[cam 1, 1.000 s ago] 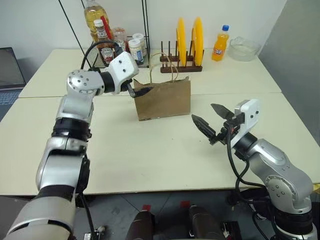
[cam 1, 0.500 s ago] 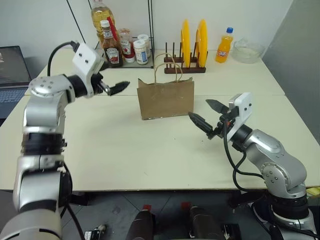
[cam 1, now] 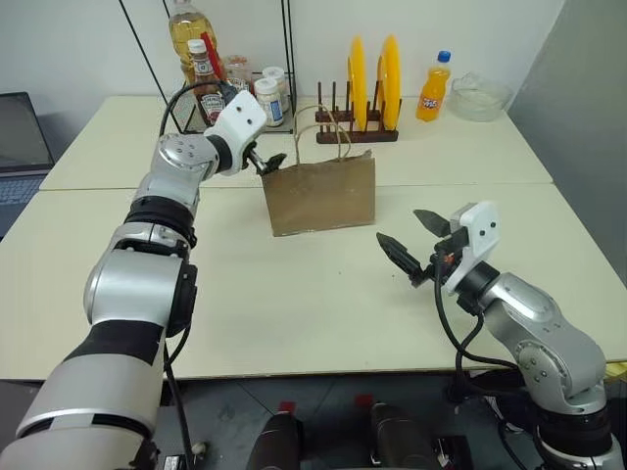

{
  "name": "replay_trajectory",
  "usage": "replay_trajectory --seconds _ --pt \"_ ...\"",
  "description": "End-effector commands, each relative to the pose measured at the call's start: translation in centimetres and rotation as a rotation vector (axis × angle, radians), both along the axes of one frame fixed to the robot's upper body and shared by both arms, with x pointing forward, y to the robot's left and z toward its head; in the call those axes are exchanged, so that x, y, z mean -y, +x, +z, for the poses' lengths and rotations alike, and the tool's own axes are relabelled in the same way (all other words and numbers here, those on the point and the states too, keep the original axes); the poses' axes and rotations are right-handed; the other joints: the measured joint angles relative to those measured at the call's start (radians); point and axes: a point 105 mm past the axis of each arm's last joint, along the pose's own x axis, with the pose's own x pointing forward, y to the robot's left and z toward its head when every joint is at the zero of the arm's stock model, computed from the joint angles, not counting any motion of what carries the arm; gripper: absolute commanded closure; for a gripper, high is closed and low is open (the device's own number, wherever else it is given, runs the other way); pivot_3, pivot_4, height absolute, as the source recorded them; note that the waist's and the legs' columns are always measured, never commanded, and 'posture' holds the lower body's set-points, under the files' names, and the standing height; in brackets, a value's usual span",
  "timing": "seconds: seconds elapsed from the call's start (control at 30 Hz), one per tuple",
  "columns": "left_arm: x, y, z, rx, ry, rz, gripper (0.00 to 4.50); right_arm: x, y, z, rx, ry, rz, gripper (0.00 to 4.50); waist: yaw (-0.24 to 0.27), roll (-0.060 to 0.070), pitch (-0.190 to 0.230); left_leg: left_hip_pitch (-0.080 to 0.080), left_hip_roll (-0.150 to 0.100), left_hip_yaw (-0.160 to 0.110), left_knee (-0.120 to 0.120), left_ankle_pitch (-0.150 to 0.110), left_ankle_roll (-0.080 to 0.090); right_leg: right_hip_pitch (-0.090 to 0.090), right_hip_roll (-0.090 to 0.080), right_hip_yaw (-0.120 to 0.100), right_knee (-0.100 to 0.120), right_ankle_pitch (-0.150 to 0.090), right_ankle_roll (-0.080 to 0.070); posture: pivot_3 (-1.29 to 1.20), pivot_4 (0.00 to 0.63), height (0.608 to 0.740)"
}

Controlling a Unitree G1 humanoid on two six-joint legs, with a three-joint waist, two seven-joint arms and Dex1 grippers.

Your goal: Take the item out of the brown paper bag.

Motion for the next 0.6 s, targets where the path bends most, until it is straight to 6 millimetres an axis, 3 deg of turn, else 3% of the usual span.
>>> replay_trajectory --seconds 0.03,0.17,0.43,0.6 --pt "1.3 -1.7 -0.2 -0.133 0.086 -0.199 0.02 0.3 -0.5 1.4 0.057 0.013 -0.022 0.0 -0.004 0.0 0.0 0.0 0.0 0.0 0.0 0.0 0.0 0.0 0.0 0.0 0.0 0.0 0.0 0.0 0.15 0.74" --pt "1.5 -4.1 -0.9 -0.292 0.183 -0.398 0.02 0.5 -0.3 1.3 0.056 0.014 -0.032 0.0 -0.009 0.0 0.0 0.0 0.0 0.0 0.0 0.0 0.0 0.001 0.0 0.0 0.0 0.0 0.0 0.0 0.15 0.74" --pt "1.9 -7.6 -2.9 -0.419 0.315 -0.598 0.02 1.2 0.3 1.0 0.049 0.028 -0.055 0.0 -0.014 0.0 0.0 0.001 0.002 -0.001 0.0 0.0 0.0 0.001 0.001 0.0 0.0 0.0 0.0 0.0 0.15 0.74" --pt "4.0 -11.8 -1.1 -0.413 0.228 -0.707 0.02 2.2 0.7 0.8 0.05 0.012 -0.075 0.0 -0.015 0.0 0.0 0.0 0.006 -0.003 0.0 0.0 0.0 0.0 0.0 0.0 0.001 0.0 0.0 0.0 0.15 0.74"
